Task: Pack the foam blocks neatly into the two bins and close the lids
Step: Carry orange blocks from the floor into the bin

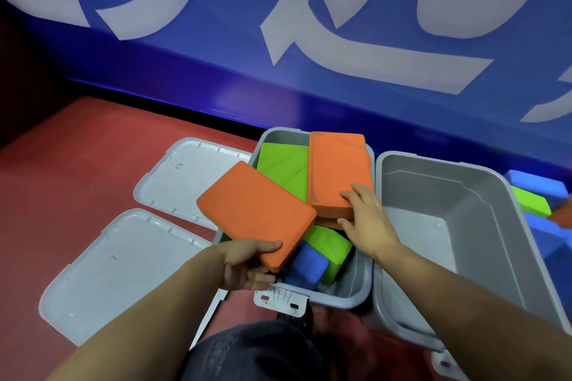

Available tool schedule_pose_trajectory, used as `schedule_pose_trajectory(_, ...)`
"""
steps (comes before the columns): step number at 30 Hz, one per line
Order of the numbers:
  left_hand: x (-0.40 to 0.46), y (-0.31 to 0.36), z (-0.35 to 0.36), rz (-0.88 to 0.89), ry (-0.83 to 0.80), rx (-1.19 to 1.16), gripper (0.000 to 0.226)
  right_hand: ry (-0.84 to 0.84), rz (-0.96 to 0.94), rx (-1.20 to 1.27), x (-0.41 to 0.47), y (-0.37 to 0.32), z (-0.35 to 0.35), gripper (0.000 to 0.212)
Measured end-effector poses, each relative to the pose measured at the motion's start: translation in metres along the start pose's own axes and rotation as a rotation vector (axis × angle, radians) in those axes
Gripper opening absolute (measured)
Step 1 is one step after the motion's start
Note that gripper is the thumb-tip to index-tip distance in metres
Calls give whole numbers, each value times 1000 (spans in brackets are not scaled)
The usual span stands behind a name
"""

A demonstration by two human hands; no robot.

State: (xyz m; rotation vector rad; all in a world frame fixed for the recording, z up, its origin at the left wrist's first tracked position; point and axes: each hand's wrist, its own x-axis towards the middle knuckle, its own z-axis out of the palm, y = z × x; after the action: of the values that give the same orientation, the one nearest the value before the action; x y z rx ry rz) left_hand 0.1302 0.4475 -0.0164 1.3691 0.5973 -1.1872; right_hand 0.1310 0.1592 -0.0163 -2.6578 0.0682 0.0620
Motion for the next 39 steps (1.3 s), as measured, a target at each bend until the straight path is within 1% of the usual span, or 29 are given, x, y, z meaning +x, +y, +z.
schedule_pose_trajectory(3,-8,-4,3,-45,-42,7,65,45,45,56,-10,1,1,57)
schedule_pose_trajectory(6,-15,-15,4,-91,-109,72,71,109,79,70,-23,-1,0,52)
schedule_pose_trajectory(8,-15,-24,5,-116,-144,94,76,225,73,76,-34,-8,1,40)
schedule_pose_trajectory(9,-16,-27,7,-126,-151,93,79,290,91,101,-41,-13,2,31)
schedule_pose_trajectory(10,-17,-30,9,-130,-161,83,82,317,148,148,-47,-16,4,25)
schedule_pose_trajectory(11,-18,-32,13,-127,-167,70,84,290,233,236,-54,-21,4,30)
schedule_pose_trajectory(12,-18,-33,17,-122,-179,64,84,187,343,346,-60,-26,5,39)
schedule_pose_trajectory(14,-21,-34,30,-122,-196,82,75,-148,517,643,-71,-33,11,55)
schedule_pose_trajectory(15,-20,-36,35,-127,-204,102,71,-300,568,823,-75,-36,14,60)
schedule_pose_trajectory(16,-19,-36,39,-127,-213,125,72,-396,591,962,-77,-37,19,68)
schedule_pose_trajectory(18,-15,-37,42,-118,-207,176,82,-443,603,1103,-76,-34,29,81)
schedule_pose_trajectory(20,-14,-36,36,-95,-146,177,96,-423,587,1130,-70,-25,33,77)
schedule_pose_trajectory(22,-14,-32,25,-25,-16,81,108,-436,580,1092,-63,-14,29,71)
schedule_pose_trajectory(24,-12,-26,12,92,120,-44,112,-460,569,1046,-54,-3,22,69)
schedule_pose_trajectory(26,-10,-20,3,172,188,-118,105,-498,563,1028,-47,4,15,68)
schedule_pose_trajectory(28,-10,-14,-1,187,188,-162,98,-547,568,1025,-43,8,13,67)
schedule_pose_trajectory(30,-14,-12,-7,136,160,-122,92,-572,573,1007,-42,11,12,62)
schedule_pose_trajectory(33,-17,-17,-23,24,155,40,79,-598,608,950,-46,18,12,57)
schedule_pose_trajectory(34,-15,-19,-27,11,163,72,75,-585,609,932,-49,19,13,52)
schedule_pose_trajectory(36,-7,-19,-30,59,225,19,59,-471,634,928,-51,21,19,47)
schedule_pose_trajectory(38,5,-15,-30,133,314,-83,45,-335,672,912,-49,22,26,55)
schedule_pose_trajectory(39,11,-13,-28,151,335,-94,43,-297,678,908,-48,22,31,56)
